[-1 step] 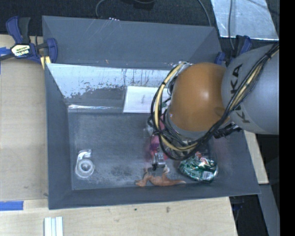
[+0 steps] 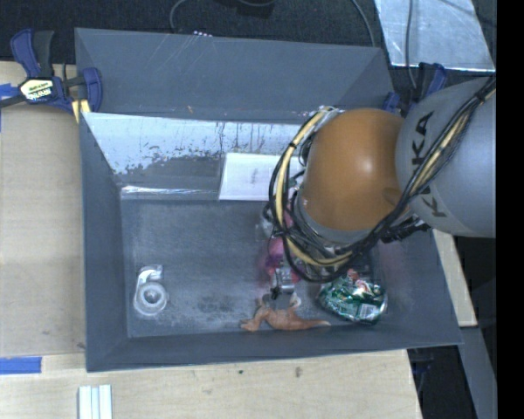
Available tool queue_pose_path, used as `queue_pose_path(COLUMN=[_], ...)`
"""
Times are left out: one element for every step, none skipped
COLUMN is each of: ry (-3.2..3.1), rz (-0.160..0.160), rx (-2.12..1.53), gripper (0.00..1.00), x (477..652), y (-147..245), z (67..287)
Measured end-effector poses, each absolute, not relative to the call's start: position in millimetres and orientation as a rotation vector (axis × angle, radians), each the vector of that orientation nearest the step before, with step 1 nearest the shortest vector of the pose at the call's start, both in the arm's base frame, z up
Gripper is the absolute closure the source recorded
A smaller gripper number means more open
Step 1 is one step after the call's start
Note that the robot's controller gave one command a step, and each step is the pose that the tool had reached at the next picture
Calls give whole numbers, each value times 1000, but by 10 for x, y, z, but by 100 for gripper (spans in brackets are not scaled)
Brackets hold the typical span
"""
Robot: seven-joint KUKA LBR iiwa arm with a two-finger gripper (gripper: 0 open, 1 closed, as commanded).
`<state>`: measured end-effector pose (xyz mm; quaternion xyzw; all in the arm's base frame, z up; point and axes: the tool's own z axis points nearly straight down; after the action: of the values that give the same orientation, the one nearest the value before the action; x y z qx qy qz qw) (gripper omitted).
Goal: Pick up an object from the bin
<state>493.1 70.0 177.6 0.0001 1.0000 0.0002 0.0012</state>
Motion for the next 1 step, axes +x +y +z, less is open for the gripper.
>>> queue_pose_path(ry=[3130], rz=[2], rx=[-169], gripper=[0], x=[4979], y=[572], z=[1598])
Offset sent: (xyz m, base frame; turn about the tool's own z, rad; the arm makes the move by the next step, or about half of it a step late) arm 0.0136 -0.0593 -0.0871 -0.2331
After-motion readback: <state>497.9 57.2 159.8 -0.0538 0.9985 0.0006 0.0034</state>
